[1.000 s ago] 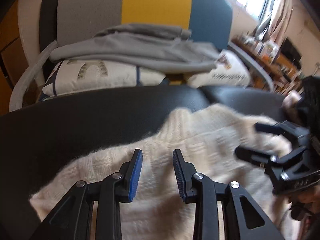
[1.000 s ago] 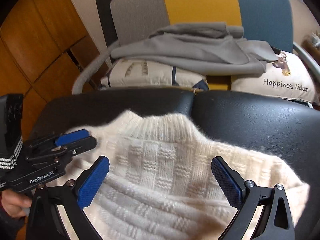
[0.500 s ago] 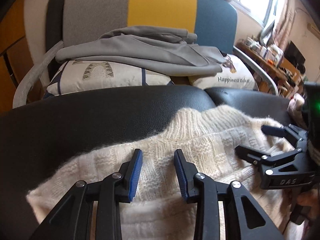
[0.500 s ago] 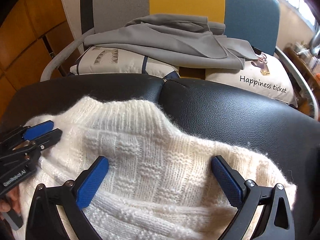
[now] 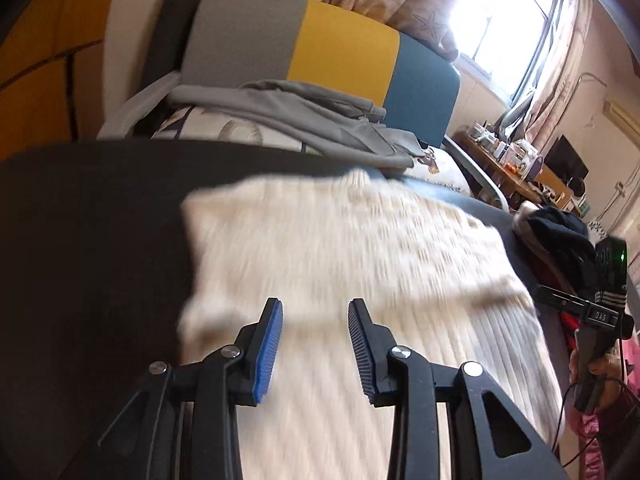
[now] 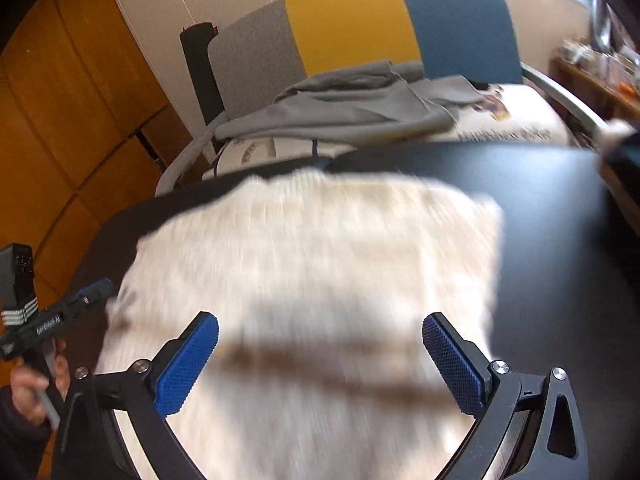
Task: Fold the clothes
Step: 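Grasp the end of the folded sweater with both grippers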
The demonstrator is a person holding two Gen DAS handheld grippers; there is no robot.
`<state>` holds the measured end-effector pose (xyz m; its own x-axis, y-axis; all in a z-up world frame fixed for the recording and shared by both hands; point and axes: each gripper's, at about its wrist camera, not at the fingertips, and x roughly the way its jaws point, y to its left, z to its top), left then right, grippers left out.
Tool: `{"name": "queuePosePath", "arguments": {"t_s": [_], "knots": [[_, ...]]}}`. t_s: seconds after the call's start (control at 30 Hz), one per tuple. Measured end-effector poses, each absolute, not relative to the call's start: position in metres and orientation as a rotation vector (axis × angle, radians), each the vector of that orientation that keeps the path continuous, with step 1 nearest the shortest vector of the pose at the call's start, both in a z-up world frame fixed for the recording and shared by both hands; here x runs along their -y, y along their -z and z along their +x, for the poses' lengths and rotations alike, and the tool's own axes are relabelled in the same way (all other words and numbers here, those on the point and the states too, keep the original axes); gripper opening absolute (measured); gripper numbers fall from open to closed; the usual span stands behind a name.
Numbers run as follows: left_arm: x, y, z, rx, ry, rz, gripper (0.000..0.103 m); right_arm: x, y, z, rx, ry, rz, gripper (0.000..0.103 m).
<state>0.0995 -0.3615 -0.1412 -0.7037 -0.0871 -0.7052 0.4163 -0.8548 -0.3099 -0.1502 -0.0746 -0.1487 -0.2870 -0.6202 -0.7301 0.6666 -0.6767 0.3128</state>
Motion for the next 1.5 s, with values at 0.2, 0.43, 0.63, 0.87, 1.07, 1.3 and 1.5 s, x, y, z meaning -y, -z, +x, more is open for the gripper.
{"name": "queuePosePath", "arguments": {"t_s": [0.2,0.43,0.63,0.87,1.07,1.3,1.5], "knots": [[0.339,0.163,0.191,-0.763,2.494,1.063,0.035,-0.040,0.160,-0.100,0.099,1.996,1.235,0.103],[0.324,0.181,0.252,-0.870,2.425,1.056,0.035,-0.132,0.192,-0.062,0.423,1.894,1.338,0.103],[0.307,0.192,0.275,-0.910,2.441,1.080,0.037,-0.134,0.198,-0.047,0.450,1.813,1.329,0.098],[0.292,0.199,0.286,-0.983,2.492,1.070,0.043,-0.132,0.219,-0.033,0.548,1.700,1.348,0.049],[0.281,0.201,0.288,-1.013,2.494,1.091,0.043,-0.138,0.233,-0.033,0.633,1.634,1.365,0.037],[0.271,0.211,0.287,-1.119,2.456,1.181,0.044,-0.132,0.233,-0.032,0.602,1.610,1.368,0.037],[0.263,0.220,0.278,-1.135,2.397,1.266,0.029,-0.121,0.224,-0.028,0.517,1.664,1.369,0.033]]}}
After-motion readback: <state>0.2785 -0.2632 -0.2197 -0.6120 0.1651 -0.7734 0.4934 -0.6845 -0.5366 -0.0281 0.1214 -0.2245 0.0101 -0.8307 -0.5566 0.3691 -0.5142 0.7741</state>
